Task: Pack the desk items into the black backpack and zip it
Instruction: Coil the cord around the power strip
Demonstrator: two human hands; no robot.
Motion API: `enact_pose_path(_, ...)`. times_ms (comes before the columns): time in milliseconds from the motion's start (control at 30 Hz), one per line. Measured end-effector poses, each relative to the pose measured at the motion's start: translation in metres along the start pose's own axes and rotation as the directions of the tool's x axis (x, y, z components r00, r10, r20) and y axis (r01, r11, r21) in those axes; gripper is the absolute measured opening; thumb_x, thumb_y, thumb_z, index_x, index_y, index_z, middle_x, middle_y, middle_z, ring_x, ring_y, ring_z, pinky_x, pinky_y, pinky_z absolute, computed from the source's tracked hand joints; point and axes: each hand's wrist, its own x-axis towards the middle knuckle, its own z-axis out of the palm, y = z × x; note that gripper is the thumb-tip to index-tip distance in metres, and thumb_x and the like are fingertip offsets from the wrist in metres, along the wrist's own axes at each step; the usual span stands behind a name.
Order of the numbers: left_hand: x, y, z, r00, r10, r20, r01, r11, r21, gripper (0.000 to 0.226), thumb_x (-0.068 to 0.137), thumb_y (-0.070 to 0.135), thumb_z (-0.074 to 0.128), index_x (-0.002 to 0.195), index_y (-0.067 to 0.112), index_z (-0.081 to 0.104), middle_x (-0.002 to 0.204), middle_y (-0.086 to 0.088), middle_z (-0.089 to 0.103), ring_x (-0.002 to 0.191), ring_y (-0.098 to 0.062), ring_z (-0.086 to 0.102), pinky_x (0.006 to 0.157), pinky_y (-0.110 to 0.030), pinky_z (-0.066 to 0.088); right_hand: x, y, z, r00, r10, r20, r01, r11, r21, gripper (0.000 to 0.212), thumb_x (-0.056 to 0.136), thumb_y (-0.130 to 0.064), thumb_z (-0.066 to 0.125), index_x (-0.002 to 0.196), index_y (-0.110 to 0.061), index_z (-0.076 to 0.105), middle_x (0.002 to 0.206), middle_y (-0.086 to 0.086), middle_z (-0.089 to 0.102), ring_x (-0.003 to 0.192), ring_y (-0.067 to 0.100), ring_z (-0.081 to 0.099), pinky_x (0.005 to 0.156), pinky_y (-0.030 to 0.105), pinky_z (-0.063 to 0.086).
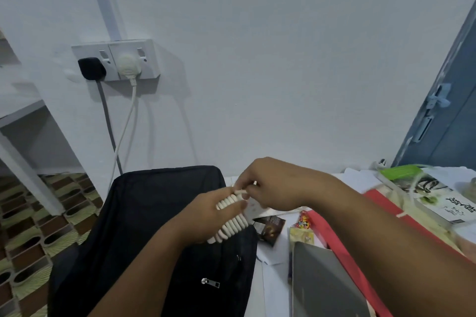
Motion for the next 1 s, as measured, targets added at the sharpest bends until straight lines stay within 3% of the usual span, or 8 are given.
enact_pose_path(133, -0.006, -0.011, -0.006, 0.99, -0.041, -0.136, -0.004, 0.948, -0.319, 0.021, 0.103, 0.038, 0.052, 0.102, 0.027, 0.071, 0.087, -0.01, 0.072, 0.071, -0.027, 0.069, 0.064, -0.047, 0.059, -0.003, 0.025, 0.028, 0.975, -0.043, -0.219, 0.081, 0.983, 0.167, 0.035, 0.102, -0.018, 0.049, 0.123, -0.04, 0.064, 0.104, -0.014, 0.07, 0.088, 0.002, 0.064, 0.081, 0.032, 0.052)
enact_pose_path(267, -0.006, -0.008, -0.007, 0.99, -0.11, -0.084, 0.051, 0.853, -0.52, 0.035, 0.103, 0.044, 0.048, 0.116, 0.016, 0.065, 0.09, -0.023, 0.068, 0.065, -0.037, 0.063, 0.061, -0.047, 0.055, 0.004, 0.048, 0.064, 0.91, -0.056, -0.412, 0.157, 0.964, 0.215, 0.047, 0.099, -0.003, 0.047, 0.135, -0.029, 0.062, 0.084, -0.027, 0.053, 0.084, -0.014, 0.053, 0.078, 0.008, 0.037)
enact_pose_path(367, -0.007, -0.004, -0.003, 0.989, -0.145, 0.0, 0.111, 0.761, -0.639, 0.041, 0.102, 0.045, 0.05, 0.119, 0.01, 0.062, 0.095, -0.026, 0.067, 0.068, -0.039, 0.063, 0.065, -0.05, 0.055, 0.007, 0.054, 0.081, 0.861, -0.087, -0.501, 0.234, 0.943, 0.238, 0.052, 0.092, -0.004, 0.041, 0.13, -0.03, 0.065, 0.087, -0.026, 0.051, 0.086, -0.005, 0.053, 0.079, 0.014, 0.041)
enact_pose_path(500, -0.006, -0.001, 0.004, 0.96, -0.278, -0.02, 0.185, 0.69, -0.699, 0.05, 0.096, 0.046, 0.054, 0.108, -0.001, 0.067, 0.08, -0.026, 0.065, 0.059, -0.035, 0.061, 0.059, -0.044, 0.053, 0.004, 0.043, 0.093, 0.839, -0.09, -0.537, 0.282, 0.916, 0.286, 0.052, 0.095, -0.035, 0.032, 0.128, -0.018, 0.068, 0.086, -0.003, 0.047, 0.082, 0.013, 0.05, 0.073, 0.03, 0.044)
enact_pose_path(667, -0.004, 0.002, 0.011, 0.955, -0.272, -0.121, 0.117, 0.716, -0.689, 0.051, 0.084, 0.048, 0.072, 0.104, 0.001, 0.07, 0.08, -0.024, 0.067, 0.058, -0.034, 0.061, 0.056, -0.042, 0.052, 0.004, 0.048, 0.096, 0.811, -0.044, -0.583, 0.326, 0.861, 0.39, 0.034, 0.097, -0.012, 0.052, 0.124, -0.021, 0.07, 0.085, -0.005, 0.06, 0.076, 0.005, 0.057, 0.07, 0.024, 0.049)
enact_pose_path(767, -0.007, 0.005, 0.006, 0.962, -0.261, -0.081, 0.132, 0.703, -0.699, 0.043, 0.082, 0.045, 0.074, 0.098, 0.005, 0.072, 0.078, -0.024, 0.065, 0.057, -0.034, 0.06, 0.058, -0.044, 0.051, 0.0, 0.051, 0.092, 0.856, 0.166, -0.489, 0.266, 0.669, 0.694, 0.007, 0.088, -0.007, 0.074, 0.094, -0.009, 0.076, 0.072, 0.001, 0.071, 0.058, 0.015, 0.064, 0.056, 0.021, 0.048)
enact_pose_path(833, -0.009, 0.007, 0.002, 0.971, -0.224, -0.087, 0.106, 0.725, -0.681, 0.039, 0.081, 0.043, 0.074, 0.094, 0.006, 0.074, 0.077, -0.025, 0.065, 0.056, -0.034, 0.06, 0.057, -0.045, 0.052, -0.003, 0.057, 0.087, 0.894, 0.234, -0.381, 0.184, 0.583, 0.791, 0.022, 0.084, -0.02, 0.081, 0.078, -0.007, 0.064, 0.061, 0.008, 0.065, 0.049, 0.024, 0.059, 0.047, 0.023, 0.042)
enact_pose_path(1000, -0.012, 0.01, -0.009, 0.995, -0.059, -0.086, -0.006, 0.796, -0.606, 0.042, 0.083, 0.038, 0.076, 0.091, -0.003, 0.07, 0.074, -0.028, 0.063, 0.055, -0.035, 0.06, 0.055, -0.044, 0.054, -0.004, 0.069, 0.072, 0.988, 0.151, -0.002, -0.119, 0.784, 0.609, 0.066, 0.069, -0.078, 0.063, 0.065, -0.012, 0.066, 0.057, 0.007, 0.058, 0.055, 0.019, 0.052, 0.063, 0.031, 0.045)
